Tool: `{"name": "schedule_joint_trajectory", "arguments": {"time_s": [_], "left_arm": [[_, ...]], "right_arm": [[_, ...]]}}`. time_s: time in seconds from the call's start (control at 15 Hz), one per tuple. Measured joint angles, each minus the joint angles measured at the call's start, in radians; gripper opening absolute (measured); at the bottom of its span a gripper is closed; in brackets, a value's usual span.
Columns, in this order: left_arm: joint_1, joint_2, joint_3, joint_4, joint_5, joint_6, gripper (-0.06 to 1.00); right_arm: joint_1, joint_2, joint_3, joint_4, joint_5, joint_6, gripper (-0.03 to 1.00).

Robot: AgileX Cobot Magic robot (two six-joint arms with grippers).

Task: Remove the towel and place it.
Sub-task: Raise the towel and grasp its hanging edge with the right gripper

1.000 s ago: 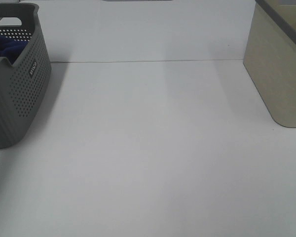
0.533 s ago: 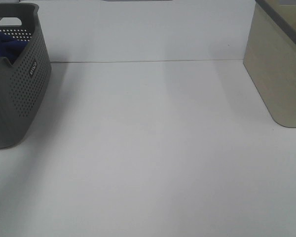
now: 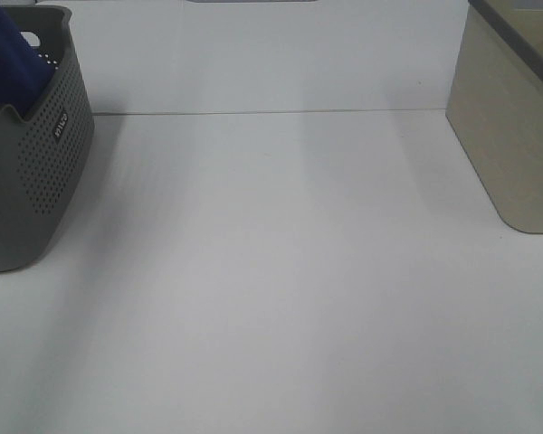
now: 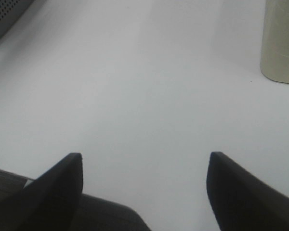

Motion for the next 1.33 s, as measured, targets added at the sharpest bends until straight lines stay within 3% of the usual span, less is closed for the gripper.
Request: {"name": "schedule_joint_trajectory", "arguments": {"time_s": [0.2,0.6,0.67,0.73,0.93,1.2,1.33], "left_arm": [[-0.071,-0.031,0.000,0.011,0.001,-0.003,0.00],[-0.329,-0.053,0.000,0.118,0.003,-0.004,0.00],[-0.352,-0.053,0.000,0.121,0.003,-0.004,0.00],[-0.430,-0.053,0.000,0.123,-0.006,-0.004,0.00],[-0.501,-0.053,0.000,0.124,-0.035,-0.004,0.00],[-0.533,-0.053,0.000,0.105,-0.035,-0.004,0.00],[-0.551,-0.053,0.000,0.072,-0.053,-0.004,0.00]], "right_arm": [[0.000,0.072,0.000,0.082,-0.076,-0.052,0.71],[0.000,0.317,-0.002,0.469,-0.182,-0.484,0.71],[0.000,0.382,-0.002,0.570,-0.196,-0.597,0.71],[0.000,0.552,-0.002,0.784,-0.194,-0.881,0.70],[0.000,0.828,-0.010,1.101,-0.100,-1.313,0.70],[0.020,1.134,-0.133,1.245,0.056,-1.529,0.70],[0.140,1.293,-0.276,1.252,0.055,-1.560,0.70]]}}
